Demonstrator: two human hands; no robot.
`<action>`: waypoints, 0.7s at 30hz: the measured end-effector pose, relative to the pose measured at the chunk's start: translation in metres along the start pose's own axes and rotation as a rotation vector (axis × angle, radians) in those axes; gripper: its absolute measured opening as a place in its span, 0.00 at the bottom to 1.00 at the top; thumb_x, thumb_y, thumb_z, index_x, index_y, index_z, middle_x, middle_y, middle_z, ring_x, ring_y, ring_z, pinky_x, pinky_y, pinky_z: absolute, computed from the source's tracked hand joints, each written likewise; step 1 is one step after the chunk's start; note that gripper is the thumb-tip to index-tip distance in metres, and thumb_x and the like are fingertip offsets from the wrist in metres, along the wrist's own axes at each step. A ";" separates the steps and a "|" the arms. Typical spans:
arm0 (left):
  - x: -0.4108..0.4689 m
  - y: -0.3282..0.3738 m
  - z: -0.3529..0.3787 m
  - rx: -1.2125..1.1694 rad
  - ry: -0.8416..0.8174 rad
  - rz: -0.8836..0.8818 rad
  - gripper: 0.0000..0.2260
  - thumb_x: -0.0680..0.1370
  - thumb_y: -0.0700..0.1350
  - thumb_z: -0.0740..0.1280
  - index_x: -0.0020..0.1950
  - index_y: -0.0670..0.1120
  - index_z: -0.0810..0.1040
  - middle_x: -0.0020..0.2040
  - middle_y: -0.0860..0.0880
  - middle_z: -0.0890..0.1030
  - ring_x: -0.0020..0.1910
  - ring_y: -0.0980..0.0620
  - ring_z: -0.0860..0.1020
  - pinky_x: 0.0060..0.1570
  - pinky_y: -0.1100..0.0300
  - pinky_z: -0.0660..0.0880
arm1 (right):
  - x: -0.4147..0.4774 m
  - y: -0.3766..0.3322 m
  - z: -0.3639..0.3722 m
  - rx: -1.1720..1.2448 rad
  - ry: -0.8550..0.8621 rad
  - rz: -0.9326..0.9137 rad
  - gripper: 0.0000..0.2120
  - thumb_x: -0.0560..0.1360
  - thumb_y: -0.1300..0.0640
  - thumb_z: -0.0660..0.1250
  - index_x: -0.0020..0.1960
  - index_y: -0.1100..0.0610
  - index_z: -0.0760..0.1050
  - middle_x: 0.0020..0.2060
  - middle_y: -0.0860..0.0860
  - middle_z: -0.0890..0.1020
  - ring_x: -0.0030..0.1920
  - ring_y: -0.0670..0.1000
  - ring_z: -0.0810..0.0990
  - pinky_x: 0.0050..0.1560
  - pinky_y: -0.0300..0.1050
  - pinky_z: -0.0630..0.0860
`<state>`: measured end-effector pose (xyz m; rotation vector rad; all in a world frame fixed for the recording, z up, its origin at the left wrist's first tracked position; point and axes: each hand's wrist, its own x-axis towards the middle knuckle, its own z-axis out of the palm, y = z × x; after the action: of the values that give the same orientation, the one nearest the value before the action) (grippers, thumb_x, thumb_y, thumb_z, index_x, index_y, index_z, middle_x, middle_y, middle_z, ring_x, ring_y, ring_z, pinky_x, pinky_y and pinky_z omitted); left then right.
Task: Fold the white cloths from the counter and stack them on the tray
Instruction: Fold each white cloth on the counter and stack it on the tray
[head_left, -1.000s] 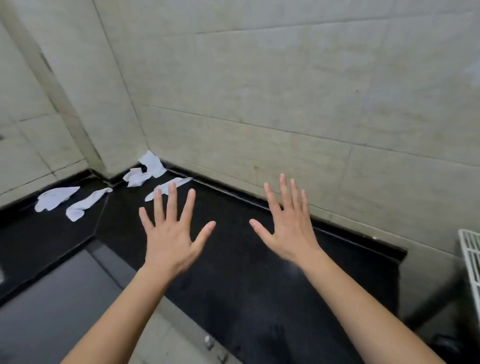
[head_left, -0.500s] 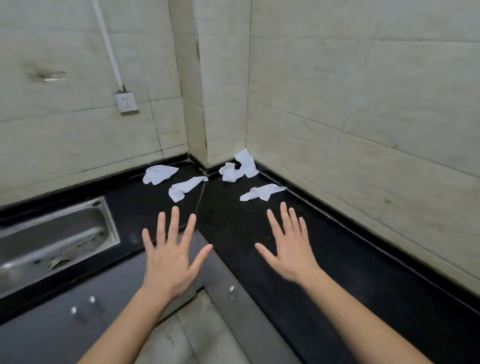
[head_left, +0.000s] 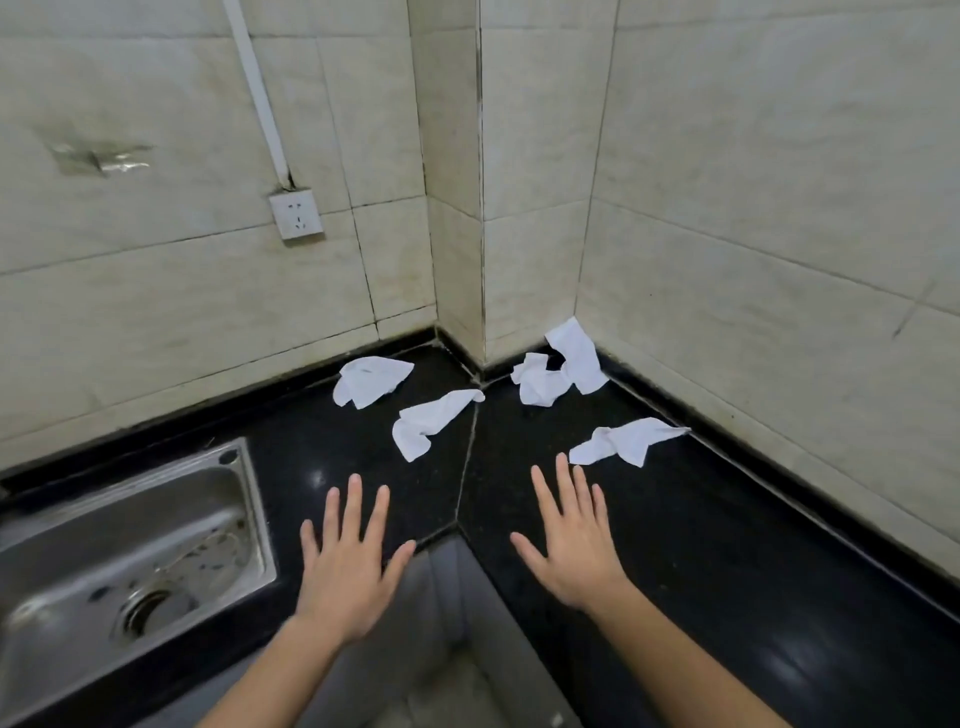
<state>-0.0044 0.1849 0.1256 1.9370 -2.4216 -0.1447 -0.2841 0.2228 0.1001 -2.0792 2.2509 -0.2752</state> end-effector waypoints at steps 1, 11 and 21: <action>0.022 -0.002 -0.005 -0.001 -0.001 0.017 0.43 0.73 0.73 0.30 0.81 0.52 0.49 0.80 0.46 0.41 0.80 0.41 0.45 0.73 0.35 0.55 | 0.021 -0.001 -0.001 0.004 0.000 0.008 0.40 0.79 0.34 0.51 0.81 0.49 0.35 0.79 0.56 0.32 0.80 0.59 0.35 0.78 0.58 0.38; 0.177 -0.032 -0.018 -0.006 0.041 0.077 0.40 0.77 0.70 0.37 0.79 0.47 0.61 0.81 0.42 0.53 0.79 0.40 0.53 0.70 0.36 0.61 | 0.189 -0.023 -0.006 -0.023 0.009 -0.021 0.39 0.80 0.36 0.54 0.82 0.52 0.40 0.80 0.58 0.40 0.80 0.61 0.41 0.78 0.60 0.44; 0.299 -0.055 0.059 -0.090 -0.324 0.249 0.30 0.82 0.61 0.50 0.80 0.47 0.54 0.82 0.46 0.48 0.80 0.45 0.46 0.75 0.45 0.55 | 0.284 -0.025 0.069 -0.034 -0.291 0.054 0.38 0.82 0.45 0.58 0.81 0.53 0.38 0.80 0.57 0.38 0.80 0.59 0.41 0.80 0.57 0.48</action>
<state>-0.0225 -0.1155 0.0525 1.6673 -2.7725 -0.5886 -0.2725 -0.0668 0.0575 -1.9232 2.1459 0.0657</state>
